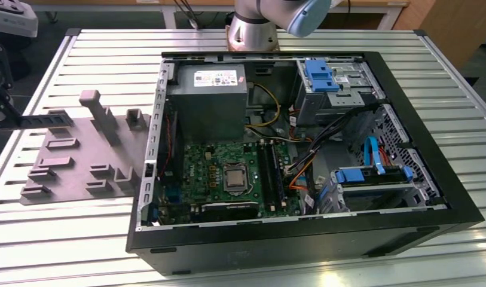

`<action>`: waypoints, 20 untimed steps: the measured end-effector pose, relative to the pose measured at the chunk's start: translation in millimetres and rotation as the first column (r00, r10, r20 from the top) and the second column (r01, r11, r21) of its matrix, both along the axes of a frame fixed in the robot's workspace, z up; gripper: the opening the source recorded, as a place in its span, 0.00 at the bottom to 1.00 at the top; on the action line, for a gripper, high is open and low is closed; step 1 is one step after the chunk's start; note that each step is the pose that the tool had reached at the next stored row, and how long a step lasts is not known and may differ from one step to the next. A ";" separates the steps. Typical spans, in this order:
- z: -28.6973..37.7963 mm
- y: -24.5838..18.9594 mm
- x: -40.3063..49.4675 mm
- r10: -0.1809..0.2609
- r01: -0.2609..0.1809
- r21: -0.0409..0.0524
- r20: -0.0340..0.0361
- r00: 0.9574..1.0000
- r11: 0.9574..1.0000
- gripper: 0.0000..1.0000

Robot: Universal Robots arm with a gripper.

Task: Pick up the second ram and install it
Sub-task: 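Pick up the second ram and move it above second insertion slot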

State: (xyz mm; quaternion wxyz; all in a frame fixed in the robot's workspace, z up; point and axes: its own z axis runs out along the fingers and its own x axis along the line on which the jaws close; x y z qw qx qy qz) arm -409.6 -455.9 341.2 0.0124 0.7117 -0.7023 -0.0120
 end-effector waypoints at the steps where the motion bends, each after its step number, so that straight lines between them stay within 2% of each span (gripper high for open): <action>1: 0.8 0.0 0.0 0.000 0.000 0.000 0.000 1.000 1.000 0.14; 20: 14.8 0.0 0.0 0.000 0.000 -0.001 0.000 1.000 1.000 0.14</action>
